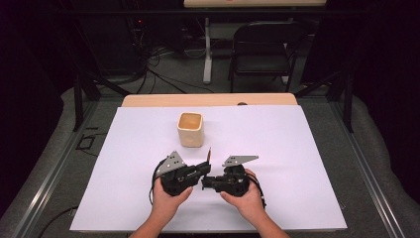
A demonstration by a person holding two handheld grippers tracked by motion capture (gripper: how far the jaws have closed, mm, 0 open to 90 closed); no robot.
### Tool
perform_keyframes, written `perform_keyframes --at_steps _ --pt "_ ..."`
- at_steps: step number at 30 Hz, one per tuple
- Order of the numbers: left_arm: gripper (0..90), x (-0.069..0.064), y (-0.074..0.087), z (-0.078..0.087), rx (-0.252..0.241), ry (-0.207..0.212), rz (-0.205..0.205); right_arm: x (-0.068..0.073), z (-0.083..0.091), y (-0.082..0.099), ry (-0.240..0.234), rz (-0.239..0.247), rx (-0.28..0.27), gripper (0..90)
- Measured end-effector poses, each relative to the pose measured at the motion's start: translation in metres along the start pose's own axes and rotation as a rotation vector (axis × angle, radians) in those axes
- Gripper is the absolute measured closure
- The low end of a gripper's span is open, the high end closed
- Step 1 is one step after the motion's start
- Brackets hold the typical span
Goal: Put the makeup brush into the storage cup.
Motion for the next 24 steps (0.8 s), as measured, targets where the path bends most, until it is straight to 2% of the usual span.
perform_keyframes --at_steps 16,20,21,22,24 --pt "82.8 -0.0001 0.0001 0.0006 0.003 0.003 0.004 -0.0006 0.0004 -0.0002 -0.007 0.016 0.015 84.9" --pt "82.4 0.0009 -0.0003 0.0017 0.007 0.030 0.012 -0.0003 0.0006 -0.0006 -0.009 0.018 0.014 84.9" --pt "82.0 0.0008 -0.0004 0.0017 0.004 0.026 0.018 -0.0002 0.0007 -0.0006 -0.010 0.018 0.014 85.0" --pt "80.5 0.0008 -0.0006 0.0016 0.003 0.012 0.021 -0.0001 0.0008 -0.0007 -0.011 0.018 0.015 85.0" --pt "74.5 0.0010 -0.0008 0.0014 0.007 0.010 0.023 0.0002 0.0011 -0.0008 -0.011 0.021 0.018 85.0"
Point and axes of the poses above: each handheld gripper's, and its own axes: z roughly backward along the jaws, y roughly out of its underside, x roughly to its left, the point moved 3 cm from there along -z, roughly forward along the jaws
